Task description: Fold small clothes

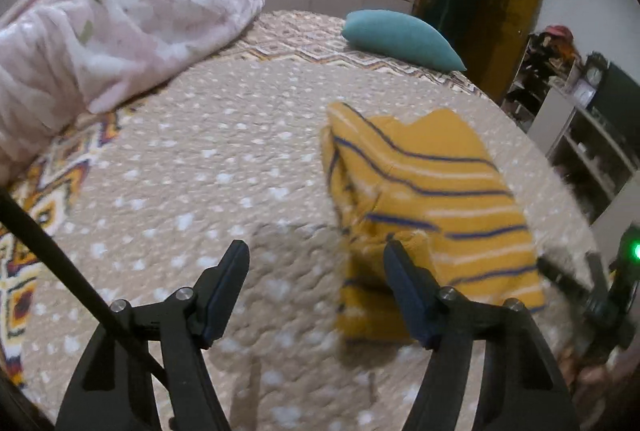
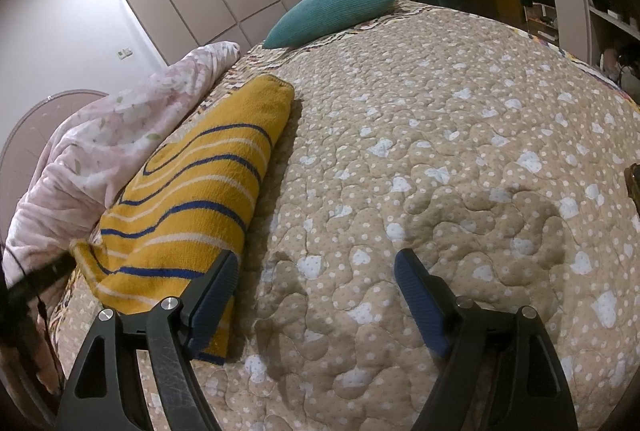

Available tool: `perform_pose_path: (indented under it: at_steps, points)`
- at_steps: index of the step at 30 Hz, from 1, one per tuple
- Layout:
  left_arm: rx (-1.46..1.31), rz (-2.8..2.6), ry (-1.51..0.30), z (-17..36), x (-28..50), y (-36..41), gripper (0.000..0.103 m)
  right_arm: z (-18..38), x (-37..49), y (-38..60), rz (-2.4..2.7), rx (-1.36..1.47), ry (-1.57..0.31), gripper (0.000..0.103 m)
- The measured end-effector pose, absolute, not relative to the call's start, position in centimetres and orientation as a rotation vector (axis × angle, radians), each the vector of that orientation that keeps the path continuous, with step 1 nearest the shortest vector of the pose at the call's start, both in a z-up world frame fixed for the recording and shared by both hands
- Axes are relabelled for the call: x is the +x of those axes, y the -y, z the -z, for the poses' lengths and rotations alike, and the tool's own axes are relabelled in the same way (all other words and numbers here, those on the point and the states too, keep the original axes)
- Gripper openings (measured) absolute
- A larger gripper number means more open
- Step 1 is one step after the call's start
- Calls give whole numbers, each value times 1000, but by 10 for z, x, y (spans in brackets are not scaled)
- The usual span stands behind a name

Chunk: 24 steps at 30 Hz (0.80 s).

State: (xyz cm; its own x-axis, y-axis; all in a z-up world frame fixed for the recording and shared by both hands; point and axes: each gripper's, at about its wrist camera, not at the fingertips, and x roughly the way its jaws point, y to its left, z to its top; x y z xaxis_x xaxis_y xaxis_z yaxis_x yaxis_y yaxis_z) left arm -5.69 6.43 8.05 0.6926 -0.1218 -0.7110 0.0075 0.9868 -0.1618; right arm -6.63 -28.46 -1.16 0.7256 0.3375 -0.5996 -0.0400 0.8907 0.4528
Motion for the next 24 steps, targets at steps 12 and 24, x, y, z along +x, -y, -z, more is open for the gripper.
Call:
perform_pose_path:
  at_steps: [12,24]
  points:
    - [-280,37,-849,-21,-40,-69,73,12,-68,284,-220,429,-734,86]
    - [-393,72,-819,-16,-55,-88,78,9,-63,265,-179,289,-788,91]
